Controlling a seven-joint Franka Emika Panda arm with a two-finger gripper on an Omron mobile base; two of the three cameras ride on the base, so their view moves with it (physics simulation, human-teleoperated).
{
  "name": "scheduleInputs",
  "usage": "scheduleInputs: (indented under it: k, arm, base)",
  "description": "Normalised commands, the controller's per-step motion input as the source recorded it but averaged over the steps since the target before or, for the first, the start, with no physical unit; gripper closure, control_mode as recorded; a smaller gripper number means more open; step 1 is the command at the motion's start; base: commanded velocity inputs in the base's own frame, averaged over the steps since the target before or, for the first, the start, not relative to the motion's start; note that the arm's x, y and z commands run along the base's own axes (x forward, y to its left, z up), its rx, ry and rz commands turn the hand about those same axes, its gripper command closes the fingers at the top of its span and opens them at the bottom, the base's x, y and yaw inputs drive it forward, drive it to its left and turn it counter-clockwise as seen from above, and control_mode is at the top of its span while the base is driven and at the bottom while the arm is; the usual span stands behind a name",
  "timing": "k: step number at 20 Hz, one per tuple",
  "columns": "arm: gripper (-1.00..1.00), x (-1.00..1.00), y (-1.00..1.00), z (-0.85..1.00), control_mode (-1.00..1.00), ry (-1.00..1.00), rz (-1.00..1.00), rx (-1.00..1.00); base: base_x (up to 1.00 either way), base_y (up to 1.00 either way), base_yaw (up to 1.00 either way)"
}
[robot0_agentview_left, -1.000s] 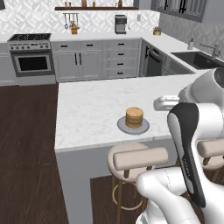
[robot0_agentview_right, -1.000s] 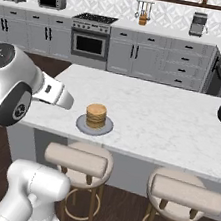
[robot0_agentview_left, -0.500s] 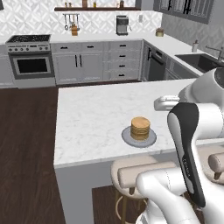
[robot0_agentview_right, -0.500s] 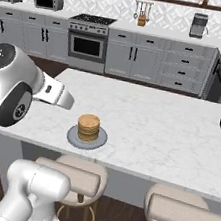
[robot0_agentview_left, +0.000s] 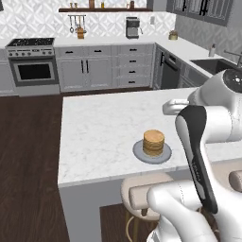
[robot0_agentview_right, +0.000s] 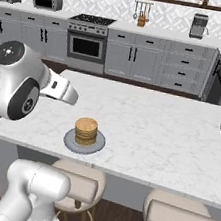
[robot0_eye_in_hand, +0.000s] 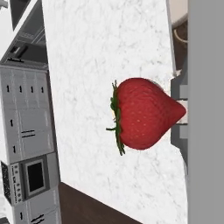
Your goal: Take the strawberry from the fridge and place it on top of the pancake, located on the dining counter.
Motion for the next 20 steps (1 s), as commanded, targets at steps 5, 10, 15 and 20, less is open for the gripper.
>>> scheduleInputs:
  k: [5,10,15,20]
  arm:
    - [1.0,0.79,-0.01,-0.06,-1.0,0.0,0.02,0.0]
    - [1.0,0.73,-0.2,-0.2,-1.0,0.02,0.08,0.0]
    - [1.0,0.69,-0.47,-0.65,-1.0,0.0,0.17,-0.01]
    - [1.0,0.52,-0.55,-0.57,-1.0,0.06,0.37,0.0]
  base:
    - [0.0,0.0,0.0]
    - [0.0,0.0,0.0]
    - [0.0,0.0,0.0]
    - [0.0,0.0,0.0]
